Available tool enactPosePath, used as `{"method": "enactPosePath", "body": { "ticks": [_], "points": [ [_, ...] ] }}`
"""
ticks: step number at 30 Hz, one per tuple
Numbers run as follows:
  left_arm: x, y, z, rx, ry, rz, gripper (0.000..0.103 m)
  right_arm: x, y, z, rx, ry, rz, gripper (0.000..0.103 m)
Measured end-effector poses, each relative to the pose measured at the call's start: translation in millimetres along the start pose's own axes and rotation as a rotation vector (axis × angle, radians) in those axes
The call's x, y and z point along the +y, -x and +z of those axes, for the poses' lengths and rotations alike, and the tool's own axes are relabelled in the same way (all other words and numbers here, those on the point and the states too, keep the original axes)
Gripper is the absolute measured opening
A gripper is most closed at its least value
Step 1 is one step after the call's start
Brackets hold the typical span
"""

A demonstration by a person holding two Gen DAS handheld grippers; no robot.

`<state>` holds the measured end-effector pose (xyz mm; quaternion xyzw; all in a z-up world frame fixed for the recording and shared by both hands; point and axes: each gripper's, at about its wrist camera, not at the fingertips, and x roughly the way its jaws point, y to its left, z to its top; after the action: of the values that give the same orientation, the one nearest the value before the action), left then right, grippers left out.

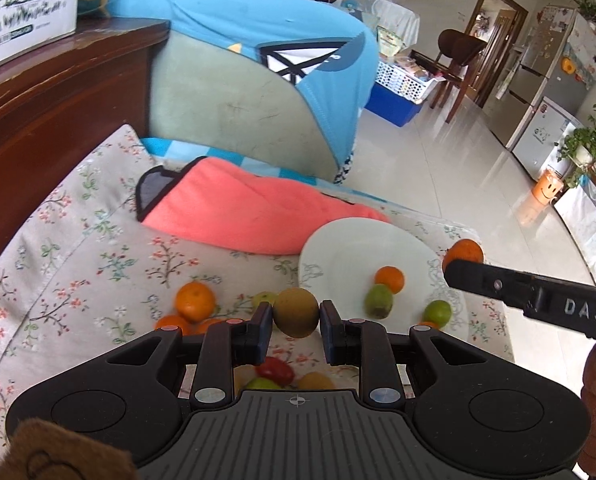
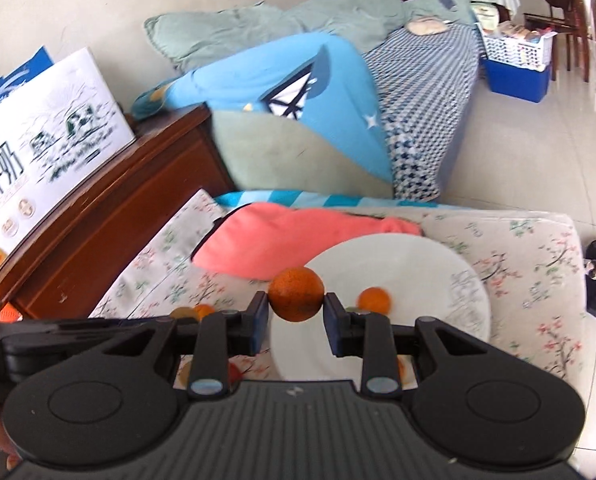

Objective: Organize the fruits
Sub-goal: 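Carry the kiwi onto the white plate with the left gripper while the right gripper places its orange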

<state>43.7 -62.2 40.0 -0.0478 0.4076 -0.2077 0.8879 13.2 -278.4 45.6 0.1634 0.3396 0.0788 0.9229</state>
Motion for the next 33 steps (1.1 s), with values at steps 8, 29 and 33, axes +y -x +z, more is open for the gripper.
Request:
{"method": "enactPosePath", "body": {
  "ticks": [8, 29, 33],
  "points": [
    [-26.3, -17.5, -2.4, 0.023, -0.025, -0.036, 0.023, -27.8, -10.3, -0.8, 0.034, -0.051, -0.039, 0.030],
    [-45.7, -49.4, -7.8, 0.070, -0.004, -0.055, 0.026, -47.7, -34.0, -9.4, 0.100, -0.139, -0.075, 0.033],
    [-42.4, -41.3, -3.0, 0.058, 0.000, -0.036, 0.028, -47.2, -30.4, -7.1, 0.086, -0.143, -0.070, 0.033]
  ]
}}
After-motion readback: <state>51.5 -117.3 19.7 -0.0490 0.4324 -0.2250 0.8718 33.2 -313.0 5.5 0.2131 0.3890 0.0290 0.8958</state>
